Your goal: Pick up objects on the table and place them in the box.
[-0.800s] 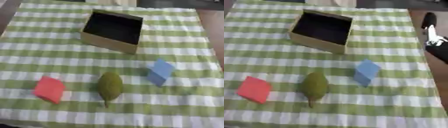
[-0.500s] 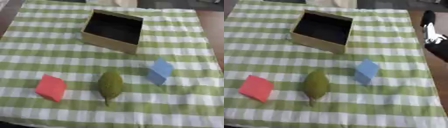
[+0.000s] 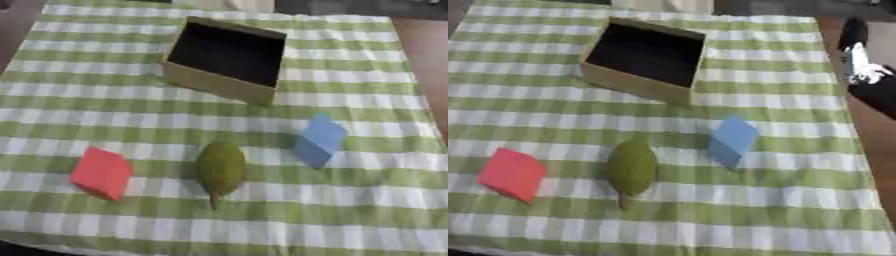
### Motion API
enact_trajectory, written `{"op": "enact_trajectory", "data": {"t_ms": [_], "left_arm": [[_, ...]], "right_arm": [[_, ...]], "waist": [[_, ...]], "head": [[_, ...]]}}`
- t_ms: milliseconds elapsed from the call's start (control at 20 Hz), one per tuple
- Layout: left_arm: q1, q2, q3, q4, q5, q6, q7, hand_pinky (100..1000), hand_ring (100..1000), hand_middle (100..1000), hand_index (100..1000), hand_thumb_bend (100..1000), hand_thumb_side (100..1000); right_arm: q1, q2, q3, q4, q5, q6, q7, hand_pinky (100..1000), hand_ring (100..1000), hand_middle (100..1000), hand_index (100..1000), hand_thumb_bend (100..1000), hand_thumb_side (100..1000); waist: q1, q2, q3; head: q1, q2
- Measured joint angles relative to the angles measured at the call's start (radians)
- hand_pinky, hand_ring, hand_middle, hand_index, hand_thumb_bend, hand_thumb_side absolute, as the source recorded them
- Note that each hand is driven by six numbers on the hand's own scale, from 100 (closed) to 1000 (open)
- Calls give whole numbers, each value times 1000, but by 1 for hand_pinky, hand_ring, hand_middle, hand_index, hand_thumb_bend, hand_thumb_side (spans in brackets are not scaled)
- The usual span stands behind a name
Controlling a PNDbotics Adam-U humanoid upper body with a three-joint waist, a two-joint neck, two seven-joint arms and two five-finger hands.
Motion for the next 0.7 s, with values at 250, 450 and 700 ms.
{"op": "enact_trajectory", "data": {"t_ms": [250, 450, 700], "left_arm": [[1, 1, 0, 0, 0, 0, 0, 778, 756, 773, 919, 246, 677], [1, 9, 0, 0, 0, 1, 0, 779, 757, 773, 920, 243, 680], [1, 10, -1, 0, 0, 3, -2, 779, 757, 774, 919, 241, 681]], "right_arm": [[31, -81, -6, 0, 52, 5, -27, 901, 890, 786, 907, 100, 373], [61, -164, -6, 0, 112, 15, -47, 901, 893, 805, 907, 100, 208], [76, -301, 15, 0, 200, 23, -43, 903, 898, 831, 907, 100, 149]], "waist": [[0, 9, 0], [0, 21, -5], [0, 28, -6]], "head": [[-11, -9], [-14, -19], [-13, -19]]}}
